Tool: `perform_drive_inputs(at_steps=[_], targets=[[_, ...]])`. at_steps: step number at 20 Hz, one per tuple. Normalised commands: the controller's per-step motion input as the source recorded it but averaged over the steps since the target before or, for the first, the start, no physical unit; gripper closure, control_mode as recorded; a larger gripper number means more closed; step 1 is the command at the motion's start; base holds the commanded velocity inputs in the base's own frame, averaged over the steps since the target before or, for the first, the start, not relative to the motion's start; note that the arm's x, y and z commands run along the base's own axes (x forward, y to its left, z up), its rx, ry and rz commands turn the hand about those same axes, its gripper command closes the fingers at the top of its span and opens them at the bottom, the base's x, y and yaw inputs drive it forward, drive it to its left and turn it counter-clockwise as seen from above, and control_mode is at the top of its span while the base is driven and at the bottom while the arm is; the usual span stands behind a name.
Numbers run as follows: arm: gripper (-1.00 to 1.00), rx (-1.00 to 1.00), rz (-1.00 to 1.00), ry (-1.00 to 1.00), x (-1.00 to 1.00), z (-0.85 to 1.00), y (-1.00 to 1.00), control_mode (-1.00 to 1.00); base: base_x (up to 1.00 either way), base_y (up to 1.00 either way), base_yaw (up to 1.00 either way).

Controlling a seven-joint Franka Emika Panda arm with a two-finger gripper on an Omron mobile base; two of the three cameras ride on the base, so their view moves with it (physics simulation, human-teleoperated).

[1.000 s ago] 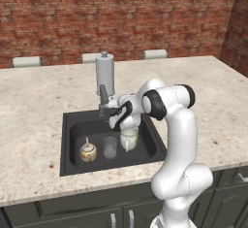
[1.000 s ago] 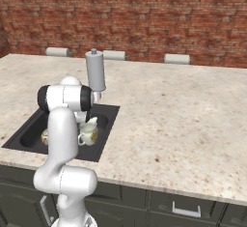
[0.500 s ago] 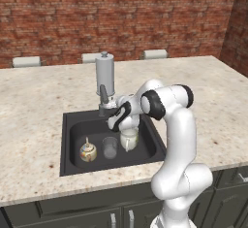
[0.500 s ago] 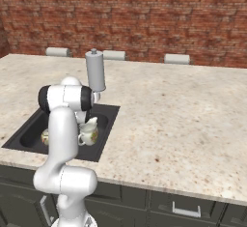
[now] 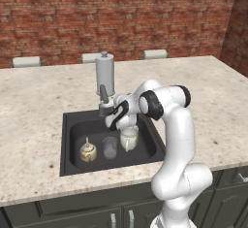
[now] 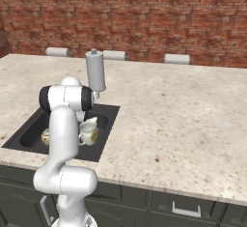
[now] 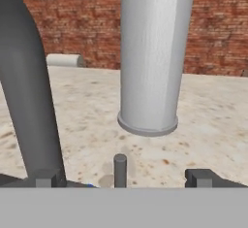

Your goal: Pick the teapot and jug and place them in the sink. Then turn on the water.

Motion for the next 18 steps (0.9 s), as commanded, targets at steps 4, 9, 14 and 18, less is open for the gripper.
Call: perform_drive_inputs(at_steps=[4,9,14,18], targets=[[-1.0,0.02,0.0,0.0,0.14,-0.09,0.0,-1.0,0.0,0.0,0.0],[-1.0,0.02,0.0,-0.02,0.06,-0.21,0.0,-1.0,0.0,0.0,0.0],[-1.0,0.02,0.0,-0.04,0.02,-0.23,0.0,-1.0,0.0,0.0,0.0],[-1.0,0.03,0.0,-0.04,0.04,-0.14,0.0,-1.0,0.0,0.0,0.0]])
